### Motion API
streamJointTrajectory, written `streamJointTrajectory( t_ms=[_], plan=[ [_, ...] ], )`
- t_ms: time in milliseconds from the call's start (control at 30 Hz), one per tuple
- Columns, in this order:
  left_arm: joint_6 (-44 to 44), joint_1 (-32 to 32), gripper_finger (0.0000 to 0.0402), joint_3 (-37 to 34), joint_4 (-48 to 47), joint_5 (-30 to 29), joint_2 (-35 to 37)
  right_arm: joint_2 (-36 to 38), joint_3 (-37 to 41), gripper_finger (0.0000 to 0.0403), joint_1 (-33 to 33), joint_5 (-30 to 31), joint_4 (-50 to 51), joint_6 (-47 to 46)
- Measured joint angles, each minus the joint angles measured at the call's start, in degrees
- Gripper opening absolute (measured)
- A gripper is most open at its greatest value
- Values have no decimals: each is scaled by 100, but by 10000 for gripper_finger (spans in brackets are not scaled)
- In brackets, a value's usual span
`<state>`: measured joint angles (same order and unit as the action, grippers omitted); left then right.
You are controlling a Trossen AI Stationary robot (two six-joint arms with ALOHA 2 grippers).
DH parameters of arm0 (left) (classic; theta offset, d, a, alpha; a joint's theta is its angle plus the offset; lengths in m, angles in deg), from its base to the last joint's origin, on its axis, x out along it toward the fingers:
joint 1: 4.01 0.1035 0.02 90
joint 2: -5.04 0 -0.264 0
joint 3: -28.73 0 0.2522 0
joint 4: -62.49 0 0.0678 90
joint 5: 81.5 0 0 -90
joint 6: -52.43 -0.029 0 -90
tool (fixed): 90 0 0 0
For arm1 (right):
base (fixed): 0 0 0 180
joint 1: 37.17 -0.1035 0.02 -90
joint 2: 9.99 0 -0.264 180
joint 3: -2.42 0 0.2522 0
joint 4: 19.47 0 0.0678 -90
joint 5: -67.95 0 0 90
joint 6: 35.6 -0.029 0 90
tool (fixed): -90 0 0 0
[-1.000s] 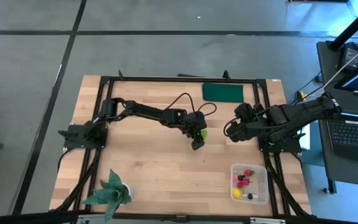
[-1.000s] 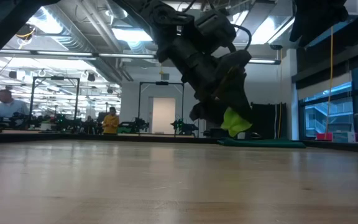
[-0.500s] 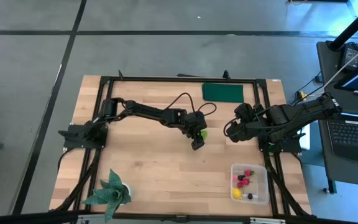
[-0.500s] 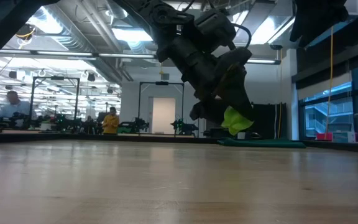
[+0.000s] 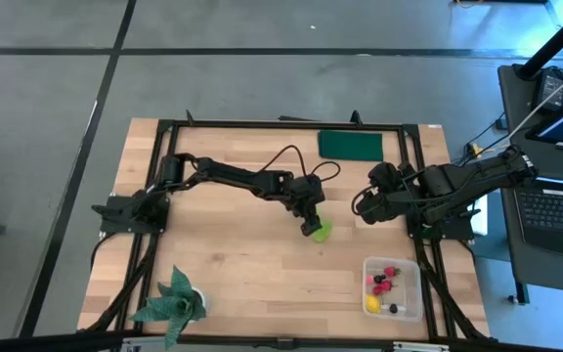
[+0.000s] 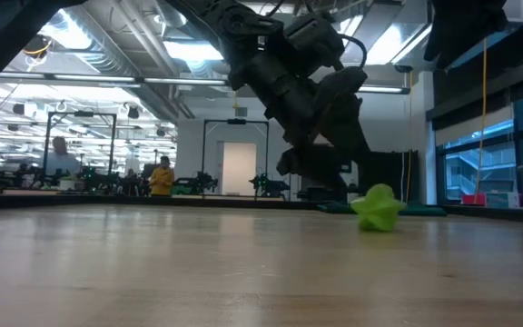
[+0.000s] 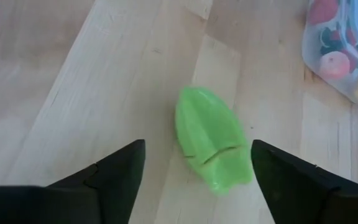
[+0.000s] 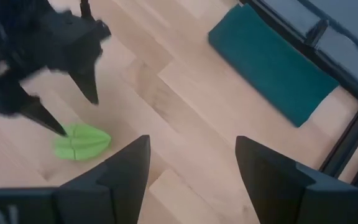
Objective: Pick and placing Produce into tupperware
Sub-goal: Put the green starfruit into the transparent bin
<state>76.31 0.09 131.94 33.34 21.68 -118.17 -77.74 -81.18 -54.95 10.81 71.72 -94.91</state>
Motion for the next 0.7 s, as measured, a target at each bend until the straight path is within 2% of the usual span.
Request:
streamJointTrajectory(
  t_ms=[133,300,467,700],
  plan=[
    [-124,2,292,0,-166,115,349,-2,0,239,0,-2,-36,659],
    [-345,7,288,7,-1099,-53,1163,-7,0,239,-1,-3,-702,2045],
    [-287,-113,288,7,-2215,-806,1931,-7,0,239,-1,9,-1443,2504],
    [302,-535,287,7,-4049,-1997,2615,-7,0,239,2,47,-1507,3623]
  ],
)
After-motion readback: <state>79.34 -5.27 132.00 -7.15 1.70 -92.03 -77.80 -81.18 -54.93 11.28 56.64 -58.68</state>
